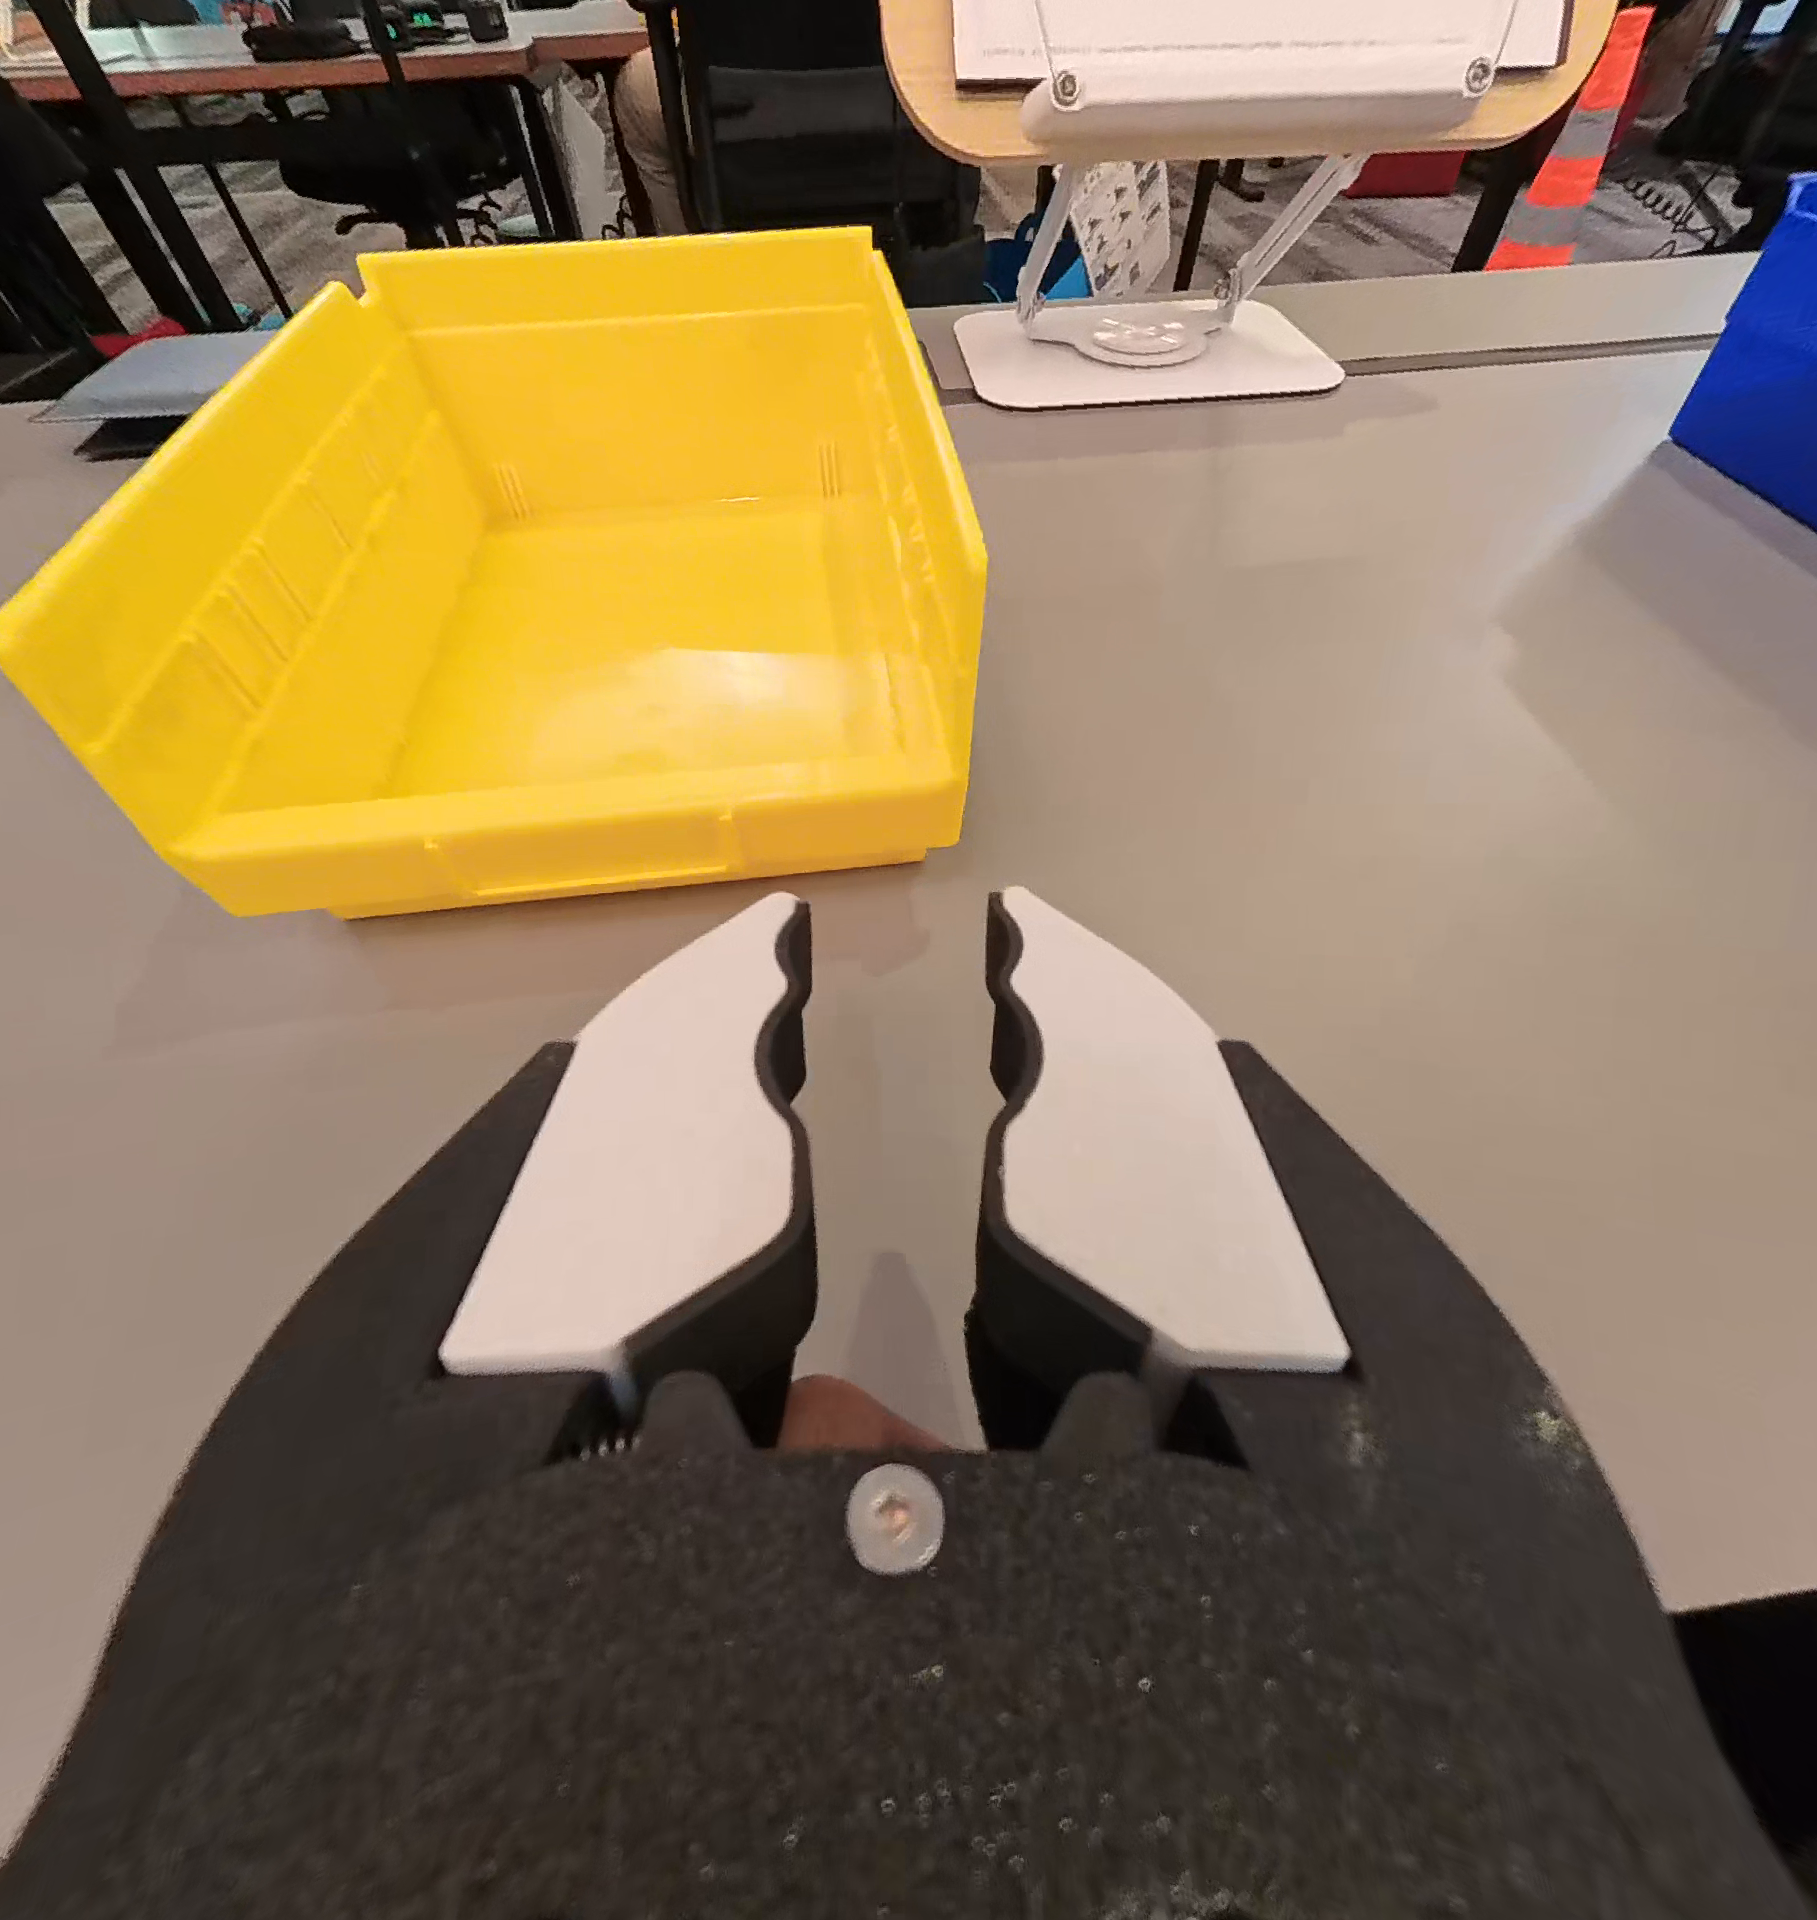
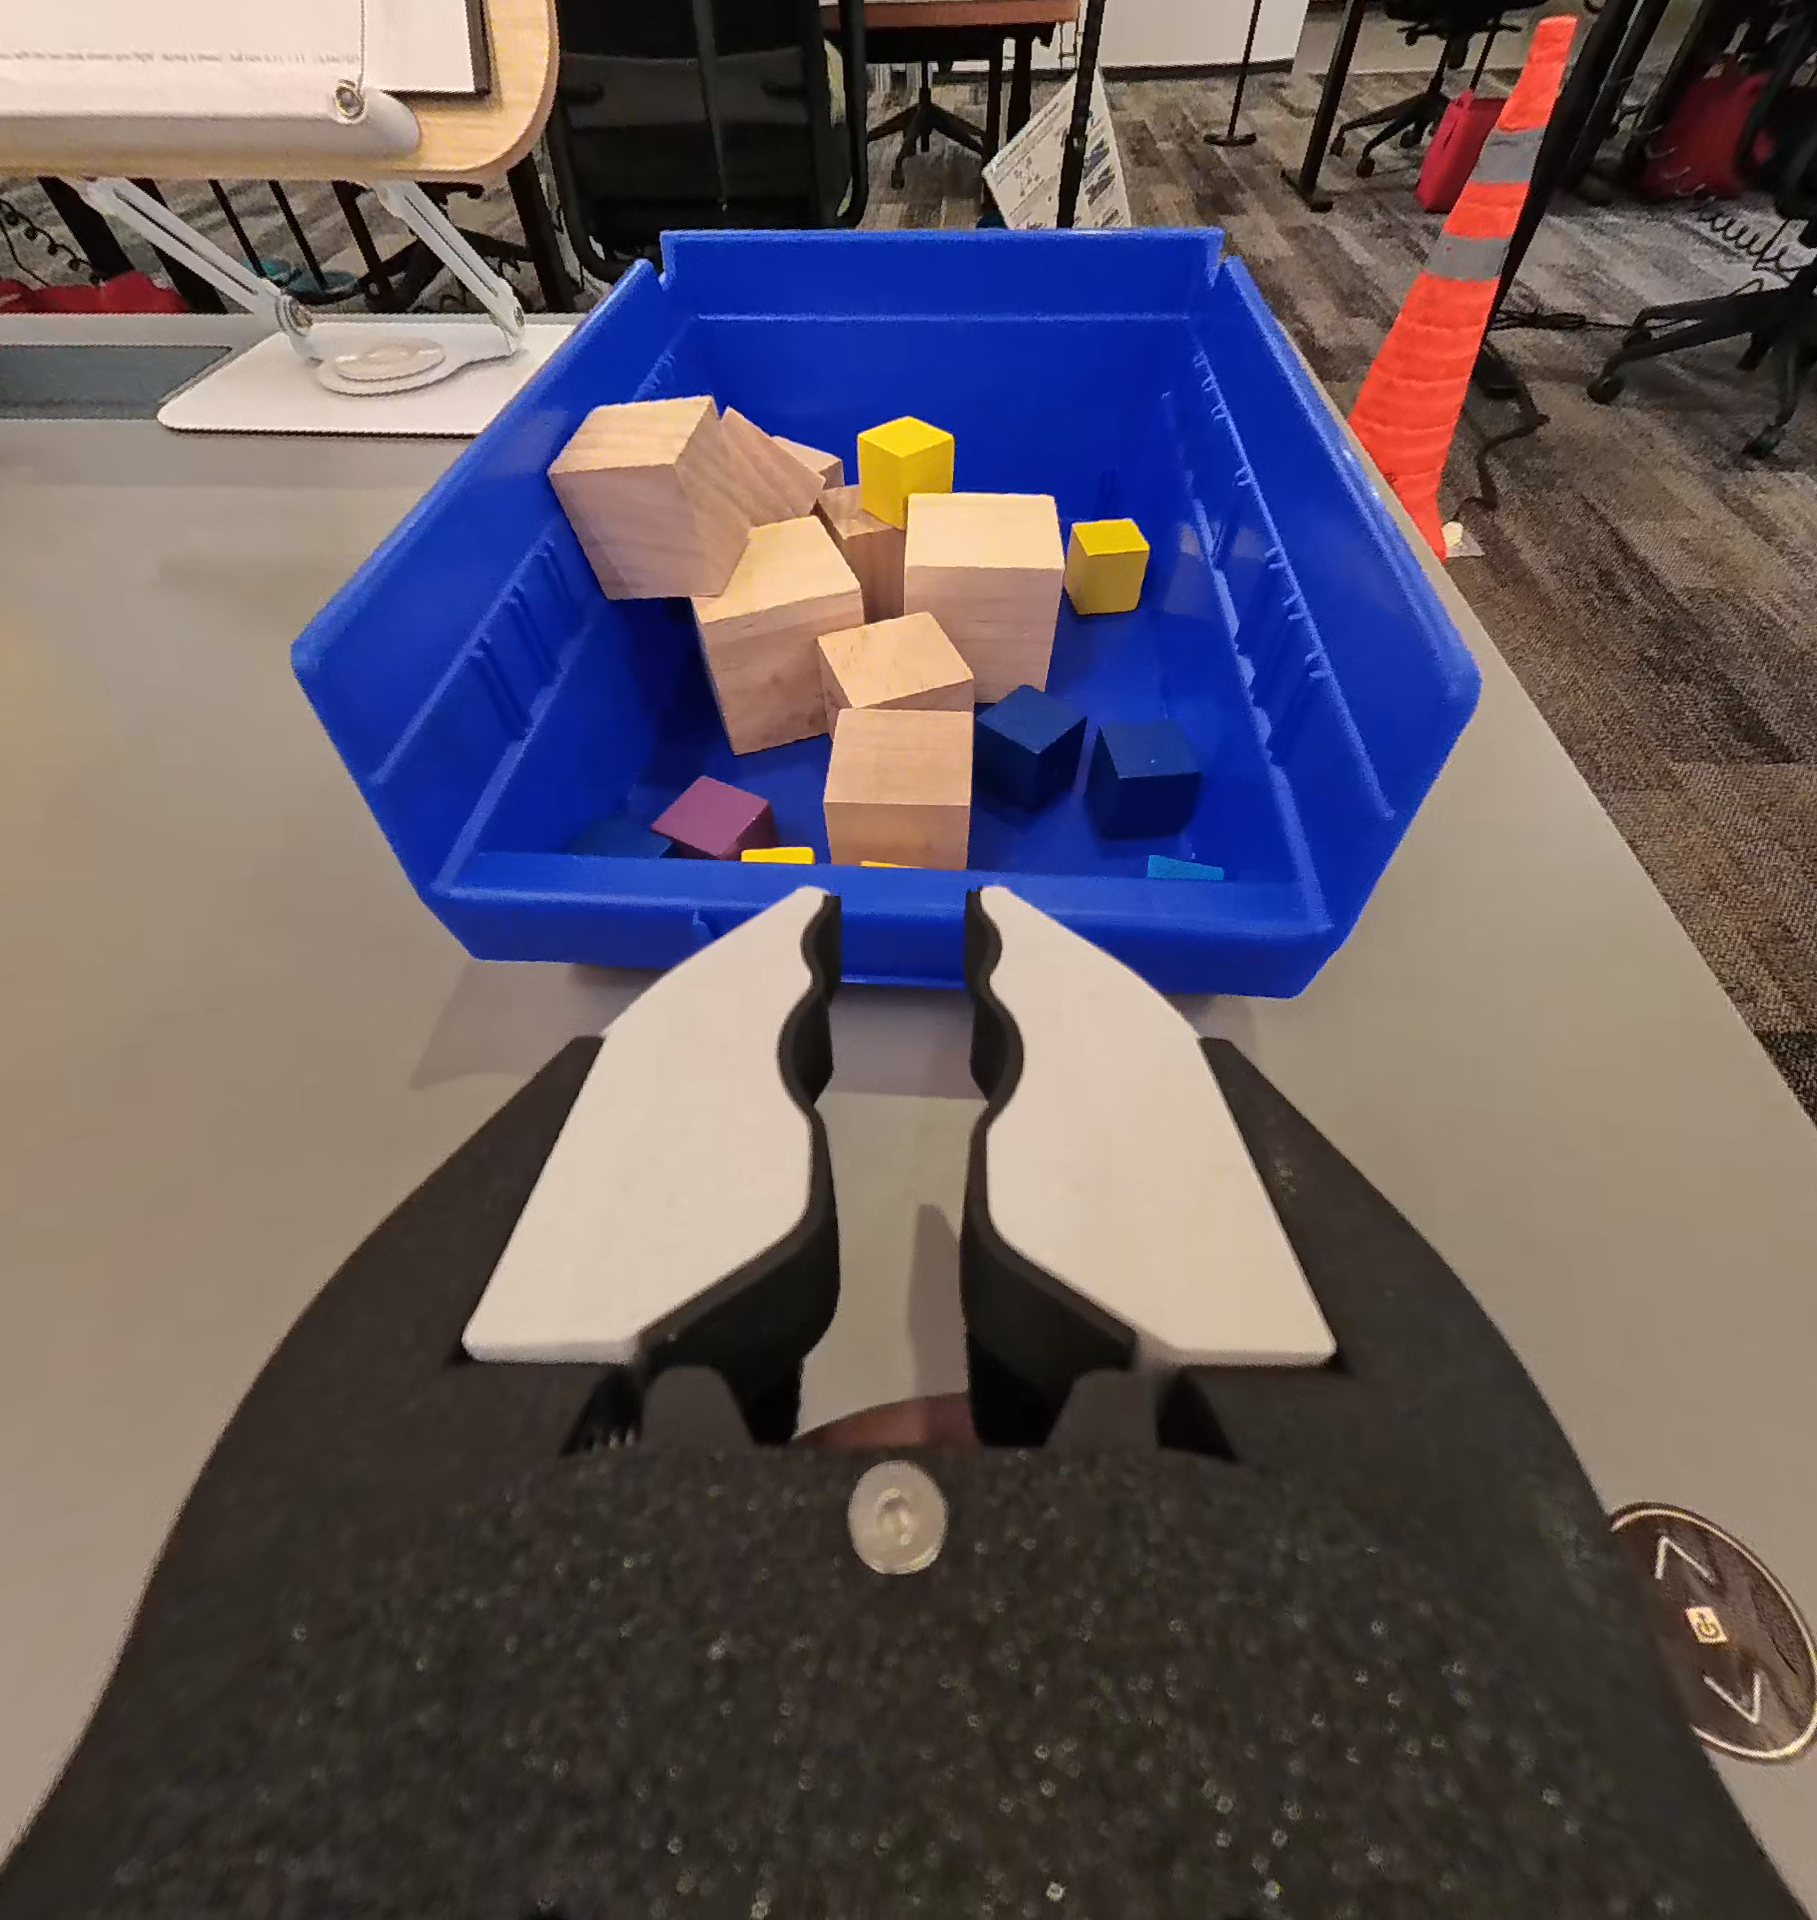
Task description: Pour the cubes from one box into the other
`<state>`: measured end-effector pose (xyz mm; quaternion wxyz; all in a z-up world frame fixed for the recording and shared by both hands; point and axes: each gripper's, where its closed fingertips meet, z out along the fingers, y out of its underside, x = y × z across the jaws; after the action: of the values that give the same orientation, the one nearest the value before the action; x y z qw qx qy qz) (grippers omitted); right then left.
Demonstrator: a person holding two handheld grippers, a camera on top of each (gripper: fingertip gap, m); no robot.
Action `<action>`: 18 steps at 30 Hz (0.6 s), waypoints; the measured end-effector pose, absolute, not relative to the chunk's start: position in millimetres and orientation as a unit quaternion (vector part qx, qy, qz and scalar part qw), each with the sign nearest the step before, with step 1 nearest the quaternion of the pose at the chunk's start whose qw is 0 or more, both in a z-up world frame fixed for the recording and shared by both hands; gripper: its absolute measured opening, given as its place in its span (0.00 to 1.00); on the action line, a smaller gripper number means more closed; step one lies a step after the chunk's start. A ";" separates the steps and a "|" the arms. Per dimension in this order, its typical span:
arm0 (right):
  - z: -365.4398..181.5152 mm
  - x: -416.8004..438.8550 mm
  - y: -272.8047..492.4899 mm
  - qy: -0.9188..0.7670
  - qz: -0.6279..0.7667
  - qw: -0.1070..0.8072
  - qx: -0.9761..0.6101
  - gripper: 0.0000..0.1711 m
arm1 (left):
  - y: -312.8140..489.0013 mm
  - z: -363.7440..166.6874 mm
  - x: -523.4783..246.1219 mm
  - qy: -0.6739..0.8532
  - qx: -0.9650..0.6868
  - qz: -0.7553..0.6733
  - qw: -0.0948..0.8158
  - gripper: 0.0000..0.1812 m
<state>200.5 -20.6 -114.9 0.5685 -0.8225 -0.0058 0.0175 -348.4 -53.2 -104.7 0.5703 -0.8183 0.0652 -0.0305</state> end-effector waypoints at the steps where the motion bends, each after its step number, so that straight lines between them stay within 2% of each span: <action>1: -114.9 200.2 -20.6 -0.006 0.019 0.567 -0.823 0.13 | -53.7 -105.1 -348.0 0.066 -0.819 -0.031 0.570 0.17; 6: -112.4 203.5 -20.6 -0.006 0.015 0.571 -0.821 0.13 | -54.9 -111.0 -342.1 0.066 -0.828 -0.047 0.555 0.18; 9: -88.7 228.5 -15.4 0.012 -0.022 0.595 -0.804 0.13 | -54.6 -105.1 -304.3 0.084 -0.828 -0.097 0.546 0.20; 13: -57.8 274.5 5.1 0.062 -0.048 0.622 -0.779 0.13 | -51.4 -89.9 -186.3 0.168 -0.814 -0.177 0.527 0.22; 18: -83.0 297.7 20.9 0.084 -0.047 0.607 -0.789 0.14 | -30.3 -85.6 -17.6 0.245 -0.790 -0.205 0.523 0.22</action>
<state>297.7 20.9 -83.0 0.6069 -0.7889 0.0840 -0.0472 -17.6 -30.3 -85.6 0.5232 -0.7901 0.2453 -0.2046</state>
